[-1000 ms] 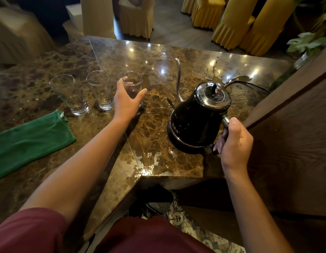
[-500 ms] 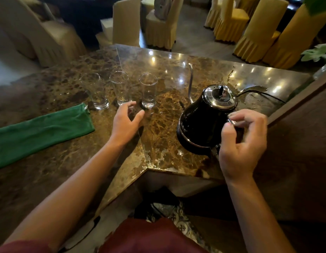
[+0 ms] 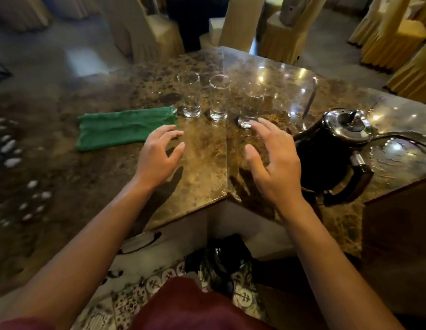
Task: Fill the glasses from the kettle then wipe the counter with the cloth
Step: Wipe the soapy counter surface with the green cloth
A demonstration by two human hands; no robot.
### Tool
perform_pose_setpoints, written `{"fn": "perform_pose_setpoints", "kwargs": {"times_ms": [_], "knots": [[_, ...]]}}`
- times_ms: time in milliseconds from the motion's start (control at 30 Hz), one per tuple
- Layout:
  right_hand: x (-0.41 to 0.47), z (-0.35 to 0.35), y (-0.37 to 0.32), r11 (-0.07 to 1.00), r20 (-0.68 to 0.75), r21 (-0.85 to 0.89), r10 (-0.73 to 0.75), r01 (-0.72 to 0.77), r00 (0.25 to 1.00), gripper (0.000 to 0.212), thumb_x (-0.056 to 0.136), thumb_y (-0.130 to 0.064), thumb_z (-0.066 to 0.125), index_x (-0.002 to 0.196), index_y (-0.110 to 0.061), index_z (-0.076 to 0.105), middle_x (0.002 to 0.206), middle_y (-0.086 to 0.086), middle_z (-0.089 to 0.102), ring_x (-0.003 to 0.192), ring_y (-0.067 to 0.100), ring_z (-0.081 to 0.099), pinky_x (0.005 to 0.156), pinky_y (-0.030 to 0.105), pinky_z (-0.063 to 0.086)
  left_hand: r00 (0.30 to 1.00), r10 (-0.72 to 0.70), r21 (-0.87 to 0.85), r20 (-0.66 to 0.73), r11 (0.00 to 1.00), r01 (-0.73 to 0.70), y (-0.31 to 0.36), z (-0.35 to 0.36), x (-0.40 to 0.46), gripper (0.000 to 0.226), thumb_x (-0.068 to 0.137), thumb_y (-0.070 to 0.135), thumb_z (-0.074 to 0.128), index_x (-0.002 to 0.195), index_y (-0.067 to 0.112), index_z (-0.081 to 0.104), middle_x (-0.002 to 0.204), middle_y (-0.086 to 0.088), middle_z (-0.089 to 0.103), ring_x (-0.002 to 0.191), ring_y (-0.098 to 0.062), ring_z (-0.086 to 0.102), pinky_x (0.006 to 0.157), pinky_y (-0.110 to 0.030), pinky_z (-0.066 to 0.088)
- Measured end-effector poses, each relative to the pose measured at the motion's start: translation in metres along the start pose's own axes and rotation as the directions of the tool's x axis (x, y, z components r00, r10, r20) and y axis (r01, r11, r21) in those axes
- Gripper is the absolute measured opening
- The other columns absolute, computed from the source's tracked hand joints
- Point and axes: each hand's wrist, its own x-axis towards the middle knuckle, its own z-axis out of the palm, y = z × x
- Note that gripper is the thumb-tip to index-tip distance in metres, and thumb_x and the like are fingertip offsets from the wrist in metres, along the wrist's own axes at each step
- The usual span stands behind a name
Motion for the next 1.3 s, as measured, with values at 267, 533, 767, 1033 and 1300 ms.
{"fn": "perform_pose_setpoints", "kwargs": {"times_ms": [267, 533, 767, 1033, 1300], "knots": [[0.027, 0.059, -0.022, 1.0, 0.326, -0.016, 0.004, 0.001, 0.945, 0.078, 0.098, -0.074, 0.031, 0.164, -0.036, 0.015, 0.175, -0.003, 0.009, 0.161, 0.015, 0.004, 0.128, 0.048, 0.019, 0.987, -0.156, 0.158, -0.045, 0.974, 0.161, -0.064, -0.06, -0.018, 0.055, 0.103, 0.044, 0.053, 0.15, 0.016, 0.048, 0.162, -0.009, 0.038, 0.156, -0.024, 0.019, 0.123, -0.042, 0.019], [0.067, 0.134, -0.055, 0.997, 0.436, 0.014, 0.061, -0.075, 0.898, 0.077, 0.099, -0.071, 0.035, 0.165, -0.035, 0.016, 0.174, -0.003, 0.009, 0.16, 0.014, 0.005, 0.127, 0.043, 0.018, 0.966, -0.248, 0.164, -0.067, 0.953, 0.256, -0.142, -0.101, 0.017, 0.059, 0.103, 0.046, 0.049, 0.151, 0.012, 0.047, 0.161, -0.013, 0.039, 0.154, -0.029, 0.023, 0.125, -0.045, 0.02], [0.112, 0.216, -0.071, 0.985, 0.508, -0.157, 0.146, -0.075, 0.849, 0.073, 0.104, -0.06, 0.04, 0.165, -0.027, 0.017, 0.174, 0.008, 0.01, 0.16, 0.025, 0.008, 0.129, 0.042, 0.013, 0.976, -0.218, 0.269, 0.024, 0.941, 0.204, -0.2, -0.113, 0.068, 0.06, 0.101, 0.039, 0.059, 0.151, 0.01, 0.044, 0.16, -0.016, 0.039, 0.154, -0.033, 0.023, 0.125, -0.049, 0.022], [0.142, 0.28, -0.073, 0.936, 0.494, -0.338, 0.262, -0.095, 0.829, 0.071, 0.105, -0.055, 0.042, 0.164, -0.02, 0.024, 0.173, 0.011, 0.015, 0.16, 0.029, 0.011, 0.128, 0.044, 0.014, 0.946, -0.255, 0.433, 0.201, 0.889, 0.147, -0.233, -0.106, 0.084, 0.065, 0.101, 0.051, 0.052, 0.155, 0.018, 0.038, 0.165, -0.013, 0.03, 0.155, -0.03, 0.02, 0.125, -0.049, 0.021], [0.157, 0.29, -0.073, 0.893, 0.441, -0.432, 0.331, -0.126, 0.834, 0.077, 0.088, -0.043, 0.068, 0.156, -0.02, 0.041, 0.151, 0.008, 0.053, 0.137, 0.032, 0.047, 0.112, 0.046, 0.041, 0.966, -0.174, 0.48, 0.191, 0.875, 0.063, -0.243, -0.118, 0.103, 0.078, 0.09, 0.062, 0.064, 0.152, 0.019, 0.044, 0.143, -0.008, 0.053, 0.133, -0.028, 0.045, 0.11, -0.044, 0.04]]}}
